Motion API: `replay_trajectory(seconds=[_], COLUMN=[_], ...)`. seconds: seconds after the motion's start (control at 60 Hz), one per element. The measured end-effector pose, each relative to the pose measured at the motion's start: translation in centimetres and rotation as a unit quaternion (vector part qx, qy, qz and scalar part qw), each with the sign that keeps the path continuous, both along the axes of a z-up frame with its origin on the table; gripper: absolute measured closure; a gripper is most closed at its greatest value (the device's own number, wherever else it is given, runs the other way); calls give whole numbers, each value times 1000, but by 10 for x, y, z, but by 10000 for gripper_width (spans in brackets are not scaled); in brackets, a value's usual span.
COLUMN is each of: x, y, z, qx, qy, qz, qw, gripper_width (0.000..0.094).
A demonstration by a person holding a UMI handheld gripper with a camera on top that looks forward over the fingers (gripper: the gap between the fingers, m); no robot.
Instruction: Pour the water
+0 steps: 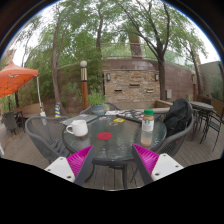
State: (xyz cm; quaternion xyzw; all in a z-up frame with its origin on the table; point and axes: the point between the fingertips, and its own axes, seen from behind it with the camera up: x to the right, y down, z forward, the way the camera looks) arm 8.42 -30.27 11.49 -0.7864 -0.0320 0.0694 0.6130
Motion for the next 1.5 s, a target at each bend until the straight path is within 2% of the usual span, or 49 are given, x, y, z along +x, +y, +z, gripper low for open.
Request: replay_trajectory(seconds=[0.067, 0.2, 0.417, 0.717, 0.75, 0.767, 0.8, 0.867, 1.1, 1.2, 1.217, 1.25, 1.35, 1.417, 1.5], x=[8, 50, 117, 142, 142, 142, 144, 149, 149, 145, 143, 139, 106, 79, 35], y=[5, 34, 114, 228, 237, 241, 247, 251, 258, 253, 253, 251, 247, 250, 259], z=[1, -6, -13, -27, -29, -32, -39, -34, -40, -40, -40, -39, -17, 15, 50], qx=[8, 14, 42, 58, 58, 56, 48, 67, 53, 44, 41, 32, 22, 51, 80], qy=[-8, -10, -26, -35, -31, -29, -23, -5, -14, -21, -25, -35, -88, -170, -282], qz=[-5, -38, -85, -101, -100, -100, -106, -131, -132, -133, -133, -134, -104, -105, -75], qw=[1000, 999, 995, 993, 993, 993, 993, 989, 990, 990, 990, 990, 990, 978, 953], gripper_width=[108, 116, 115, 120, 178, 252, 507, 502, 504, 583, 632, 633, 633, 632, 633])
